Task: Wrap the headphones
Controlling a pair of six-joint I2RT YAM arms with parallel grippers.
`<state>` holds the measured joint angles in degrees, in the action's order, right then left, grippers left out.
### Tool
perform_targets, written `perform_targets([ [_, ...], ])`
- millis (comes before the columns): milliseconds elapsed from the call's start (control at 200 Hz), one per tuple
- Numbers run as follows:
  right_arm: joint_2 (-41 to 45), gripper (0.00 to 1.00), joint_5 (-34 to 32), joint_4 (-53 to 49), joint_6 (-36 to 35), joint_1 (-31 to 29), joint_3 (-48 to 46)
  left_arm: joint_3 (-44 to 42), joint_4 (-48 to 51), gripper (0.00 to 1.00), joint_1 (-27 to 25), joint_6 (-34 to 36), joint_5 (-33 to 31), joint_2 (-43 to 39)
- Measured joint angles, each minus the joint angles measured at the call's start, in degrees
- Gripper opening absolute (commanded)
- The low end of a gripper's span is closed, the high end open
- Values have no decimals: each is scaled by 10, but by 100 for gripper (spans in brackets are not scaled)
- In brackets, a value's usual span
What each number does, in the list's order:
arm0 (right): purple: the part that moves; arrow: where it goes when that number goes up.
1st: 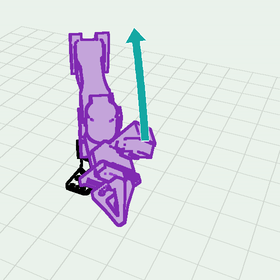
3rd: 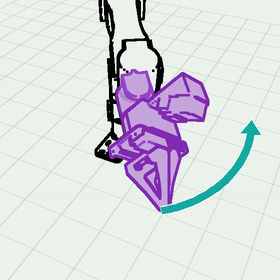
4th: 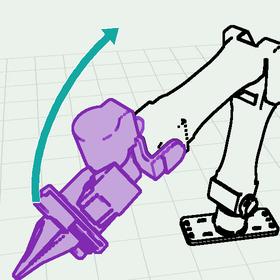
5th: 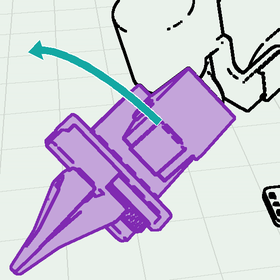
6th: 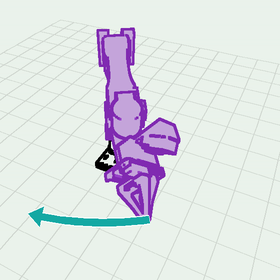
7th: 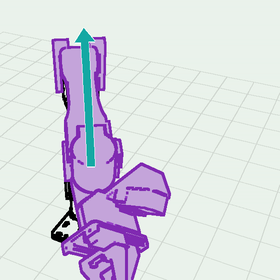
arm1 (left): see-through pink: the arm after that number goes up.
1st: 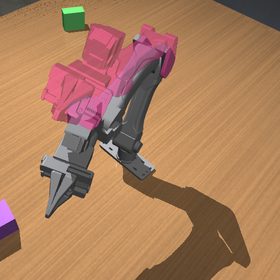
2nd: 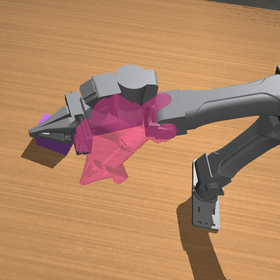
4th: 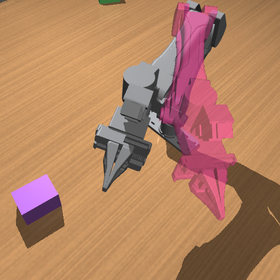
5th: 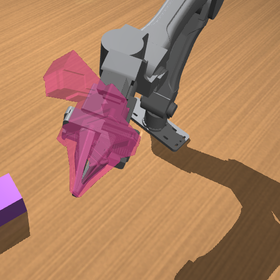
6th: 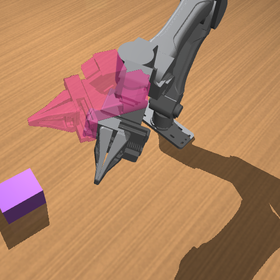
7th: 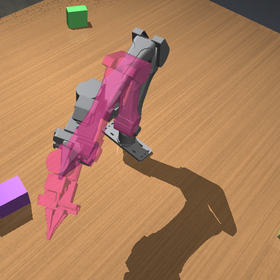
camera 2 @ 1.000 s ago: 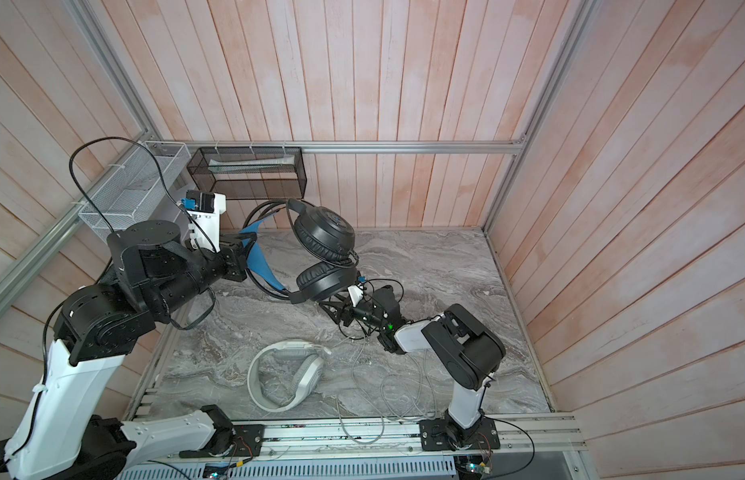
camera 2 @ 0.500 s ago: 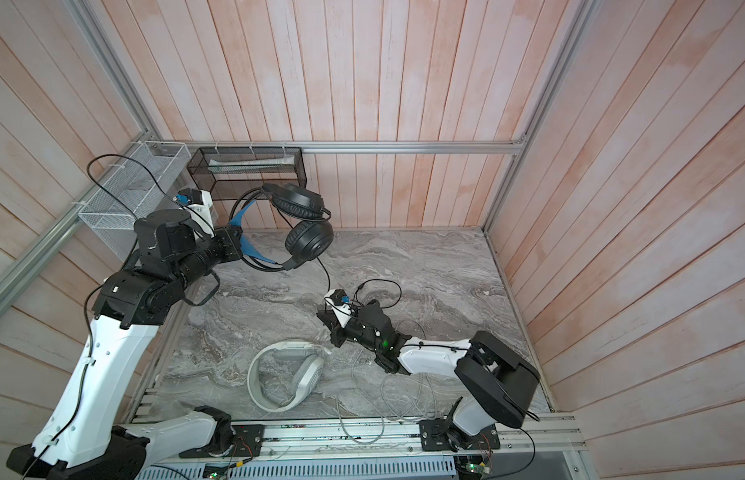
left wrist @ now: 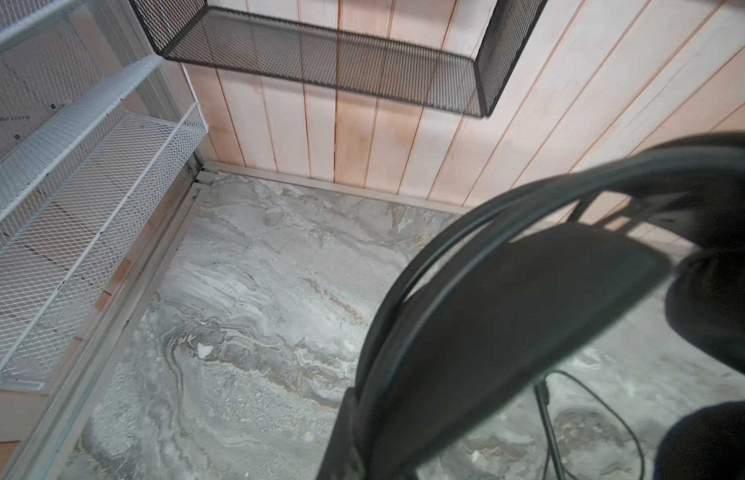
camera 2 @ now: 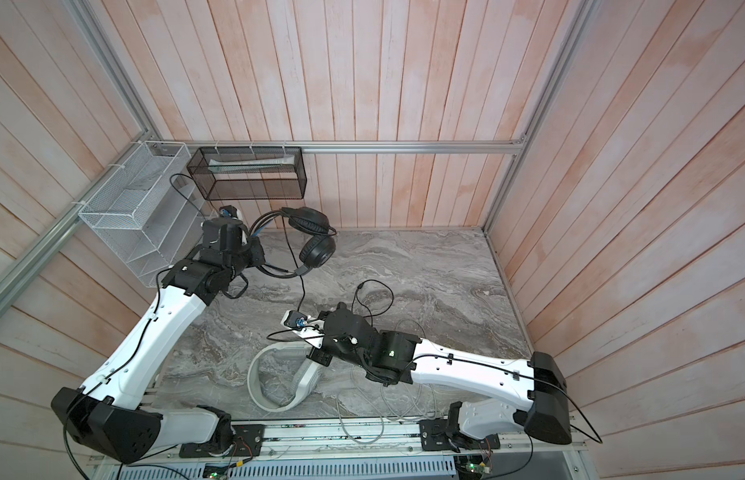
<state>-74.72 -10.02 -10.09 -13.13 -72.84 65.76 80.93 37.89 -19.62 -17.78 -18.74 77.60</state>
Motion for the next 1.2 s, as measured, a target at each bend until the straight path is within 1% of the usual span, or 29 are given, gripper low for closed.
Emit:
perform_targets([
  [90, -14, 0, -10, -60, -30, -1, 48, -18, -2, 0, -23, 7, -11, 7],
  [185, -31, 0, -12, -111, -53, -1, 75, -32, -3, 0, -24, 4, -10, 7],
  [255, -40, 0, -11, -135, -63, -1, 74, -37, -3, 0, -6, -10, 8, 7],
  [355, -45, 0, -7, -146, -64, -1, 56, -45, -10, 0, 47, -44, 62, 3],
  [420, -45, 0, -1, -148, -64, -1, 37, -46, -13, 0, 79, -66, 84, -1],
  [545, -46, 0, 27, -146, -52, -1, 7, -46, -23, 0, 123, -116, 134, -9],
  [675, -53, 0, 53, -144, -35, -3, -3, -48, -28, 0, 151, -158, 189, -9],
  [805, -57, 0, 55, -146, -28, -14, 0, -51, -28, 0, 159, -170, 204, -6],
  [875, -60, 0, 48, -165, -28, -23, 16, -55, -28, 0, 151, -164, 197, -2],
  [925, -63, 0, 43, -186, -30, -30, 40, -60, -28, 0, 136, -155, 175, 1],
  [1030, -74, 0, 29, -234, -36, -45, 119, -72, -30, 0, 69, -123, 97, 14],
  [1095, -79, 0, 12, -266, -42, -52, 167, -89, -37, 0, 30, -101, 71, 15],
  [1175, -75, 0, -14, -294, -50, -54, 192, -121, -49, 0, -8, -69, 33, 10],
  [1200, -71, 0, -21, -301, -52, -54, 195, -137, -55, 0, -22, -54, 13, 5],
])
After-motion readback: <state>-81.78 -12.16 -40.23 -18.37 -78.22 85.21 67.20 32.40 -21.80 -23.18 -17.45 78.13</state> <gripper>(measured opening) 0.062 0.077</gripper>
